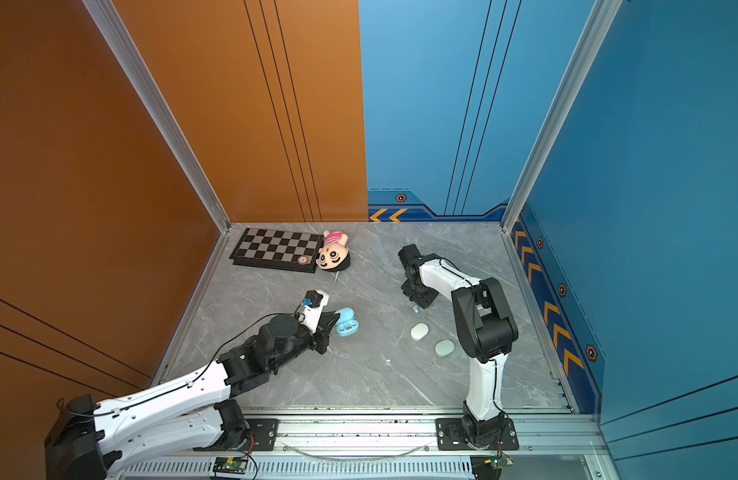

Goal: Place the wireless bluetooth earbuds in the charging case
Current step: 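Lower the right gripper and close it on the small blue earbud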

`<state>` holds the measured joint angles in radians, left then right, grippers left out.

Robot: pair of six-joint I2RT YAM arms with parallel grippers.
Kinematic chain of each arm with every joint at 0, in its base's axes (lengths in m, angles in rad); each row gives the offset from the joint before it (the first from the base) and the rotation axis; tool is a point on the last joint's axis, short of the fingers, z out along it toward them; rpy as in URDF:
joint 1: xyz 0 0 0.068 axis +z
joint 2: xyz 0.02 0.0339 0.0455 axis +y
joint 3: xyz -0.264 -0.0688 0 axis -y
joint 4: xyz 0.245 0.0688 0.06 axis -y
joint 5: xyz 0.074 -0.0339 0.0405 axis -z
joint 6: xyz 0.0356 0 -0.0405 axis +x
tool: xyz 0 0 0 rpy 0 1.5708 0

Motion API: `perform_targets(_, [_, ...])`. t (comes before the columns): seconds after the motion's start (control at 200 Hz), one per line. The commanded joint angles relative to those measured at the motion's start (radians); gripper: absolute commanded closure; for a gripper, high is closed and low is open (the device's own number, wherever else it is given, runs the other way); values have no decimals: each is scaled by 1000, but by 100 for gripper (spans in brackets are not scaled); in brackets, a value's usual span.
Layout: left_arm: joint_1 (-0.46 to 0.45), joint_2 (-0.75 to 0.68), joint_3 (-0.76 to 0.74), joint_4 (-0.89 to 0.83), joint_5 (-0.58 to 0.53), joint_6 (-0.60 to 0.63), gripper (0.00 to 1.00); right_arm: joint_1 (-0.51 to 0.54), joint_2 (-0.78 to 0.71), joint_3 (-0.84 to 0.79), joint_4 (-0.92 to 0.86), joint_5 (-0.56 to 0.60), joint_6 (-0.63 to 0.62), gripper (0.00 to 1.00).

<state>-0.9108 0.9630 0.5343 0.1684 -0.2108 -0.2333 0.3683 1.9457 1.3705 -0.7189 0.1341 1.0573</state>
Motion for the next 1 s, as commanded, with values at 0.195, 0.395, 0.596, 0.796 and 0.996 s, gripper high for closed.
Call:
perform_targets(0.195, [-13,-16,9,6,-28,6,100,19,25,12,-64,55,-72,54])
perform_targets(0.395, [-13,-21,6,6,-33,6,100,22,36,3,-65,42,-77,60])
perform_targets(0.596, [-13,-21,6,6,-35,6,100,26,37,-9,-64,33,-74,61])
perform_targets(0.796, [-16,-24,4,5,-39,6,100,36,37,-19,-64,34,-76,65])
perform_targets(0.996, [-17,-27,5,5,-41,6,100,40,40,-33,-66,44,-74,67])
